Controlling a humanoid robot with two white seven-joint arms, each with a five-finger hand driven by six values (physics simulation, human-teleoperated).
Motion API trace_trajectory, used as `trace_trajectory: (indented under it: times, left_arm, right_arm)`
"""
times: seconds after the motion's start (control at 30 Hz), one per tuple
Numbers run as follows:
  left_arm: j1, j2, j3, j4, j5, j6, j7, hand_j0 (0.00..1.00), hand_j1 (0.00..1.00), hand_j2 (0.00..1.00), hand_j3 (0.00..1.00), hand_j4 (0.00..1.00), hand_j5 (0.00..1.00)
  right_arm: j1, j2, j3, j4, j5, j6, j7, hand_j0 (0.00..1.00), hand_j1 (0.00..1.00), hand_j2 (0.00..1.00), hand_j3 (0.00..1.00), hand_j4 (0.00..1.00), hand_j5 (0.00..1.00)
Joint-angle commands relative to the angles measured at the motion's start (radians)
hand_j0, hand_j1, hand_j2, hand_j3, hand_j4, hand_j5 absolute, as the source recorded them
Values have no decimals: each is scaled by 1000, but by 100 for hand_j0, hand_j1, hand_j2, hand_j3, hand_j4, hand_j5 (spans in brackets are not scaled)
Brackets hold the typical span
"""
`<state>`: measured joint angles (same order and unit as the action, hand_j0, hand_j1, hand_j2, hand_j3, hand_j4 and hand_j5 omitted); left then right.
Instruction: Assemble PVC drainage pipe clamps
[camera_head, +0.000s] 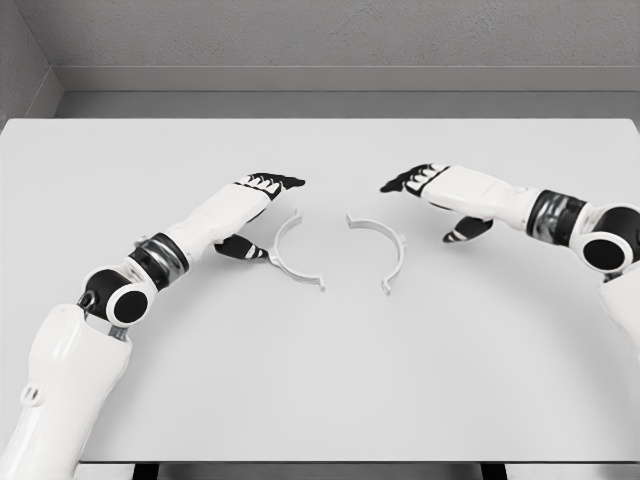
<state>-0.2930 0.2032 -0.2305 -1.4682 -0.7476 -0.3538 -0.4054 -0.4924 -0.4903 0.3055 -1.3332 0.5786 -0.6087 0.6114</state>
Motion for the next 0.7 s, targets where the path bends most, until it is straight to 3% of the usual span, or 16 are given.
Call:
trace_trajectory:
  times: [0.0,0.07,0.13,0.27,0.37,0.47,0.67]
  left_arm:
    - [0,1,0,0,5,1,0,100,100,100,100,100,100]
    - [-3,1,0,2,4,1,0,100,100,100,100,100,100]
    - [-8,1,2,6,4,3,0,100,100,100,100,100,100]
    - [-37,2,3,49,4,3,0,100,100,100,100,100,100]
    - [-51,2,3,72,4,3,0,100,100,100,100,100,100]
    - [-74,1,2,104,4,1,0,100,100,100,100,100,100]
    - [-84,-13,-12,112,4,1,0,100,100,100,100,100,100]
  right_arm:
    - [3,-30,-6,-6,-6,3,0,100,100,100,100,100,100]
    - [31,-37,-3,-32,-6,1,0,100,100,100,100,100,100]
    - [81,-96,-14,-139,-8,1,0,100,100,100,100,100,100]
    - [141,-105,-17,-257,-8,6,0,100,100,100,100,100,100]
    - [160,-99,-19,-265,-22,6,0,100,100,100,100,100,100]
    - [218,-85,-17,-320,-115,3,0,100,100,100,100,100,100]
    - [238,-22,-16,-314,-115,7,0,100,100,100,100,100,100]
